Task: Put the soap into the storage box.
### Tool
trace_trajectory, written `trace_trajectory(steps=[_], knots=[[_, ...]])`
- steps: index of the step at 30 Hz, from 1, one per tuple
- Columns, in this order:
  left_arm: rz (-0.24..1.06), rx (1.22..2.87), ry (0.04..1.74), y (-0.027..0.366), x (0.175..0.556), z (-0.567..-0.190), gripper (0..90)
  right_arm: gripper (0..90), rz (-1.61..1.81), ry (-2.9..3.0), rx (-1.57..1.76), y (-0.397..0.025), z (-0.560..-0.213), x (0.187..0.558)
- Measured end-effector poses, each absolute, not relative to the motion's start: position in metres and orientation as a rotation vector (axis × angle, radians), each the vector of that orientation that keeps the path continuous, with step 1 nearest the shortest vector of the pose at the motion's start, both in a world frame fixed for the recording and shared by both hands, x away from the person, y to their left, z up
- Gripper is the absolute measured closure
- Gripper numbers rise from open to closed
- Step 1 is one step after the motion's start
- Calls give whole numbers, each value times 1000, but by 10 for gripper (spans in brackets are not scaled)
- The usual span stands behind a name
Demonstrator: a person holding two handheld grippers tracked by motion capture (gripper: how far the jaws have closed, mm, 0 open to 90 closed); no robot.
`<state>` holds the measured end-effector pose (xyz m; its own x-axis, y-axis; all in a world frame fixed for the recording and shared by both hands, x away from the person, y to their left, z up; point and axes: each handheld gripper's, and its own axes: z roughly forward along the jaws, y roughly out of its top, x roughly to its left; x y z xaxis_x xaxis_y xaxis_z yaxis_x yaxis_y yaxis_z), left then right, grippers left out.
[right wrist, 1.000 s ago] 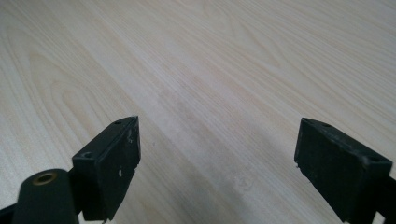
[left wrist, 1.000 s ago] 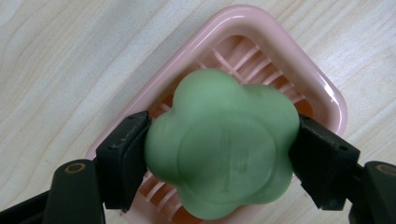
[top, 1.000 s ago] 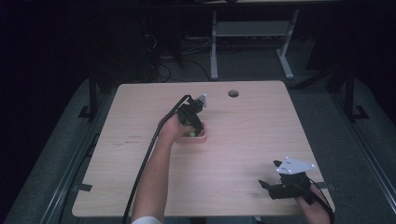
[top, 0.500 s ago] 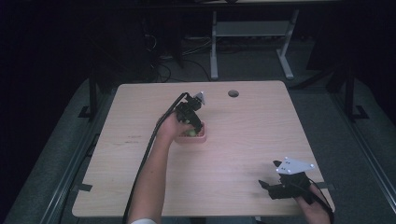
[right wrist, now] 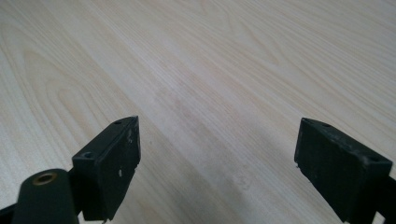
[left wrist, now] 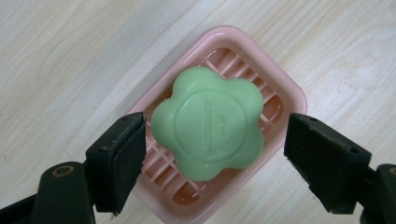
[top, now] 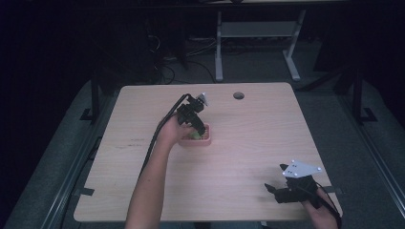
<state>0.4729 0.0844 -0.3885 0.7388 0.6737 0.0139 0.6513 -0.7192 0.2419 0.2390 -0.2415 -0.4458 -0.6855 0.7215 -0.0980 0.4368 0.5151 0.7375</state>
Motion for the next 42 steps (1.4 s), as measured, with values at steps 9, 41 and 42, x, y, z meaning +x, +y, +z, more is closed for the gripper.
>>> trace_trajectory(steps=[9,41,42], knots=[[140,2697,1011,84,464,-384,205,138,983,2366,958,-241,-447,240],[109,2605,920,111,416,-379,205,139,950,2366,995,-241,-451,242],[102,2595,921,113,414,-378,205,138,951,2363,986,-241,-451,242]])
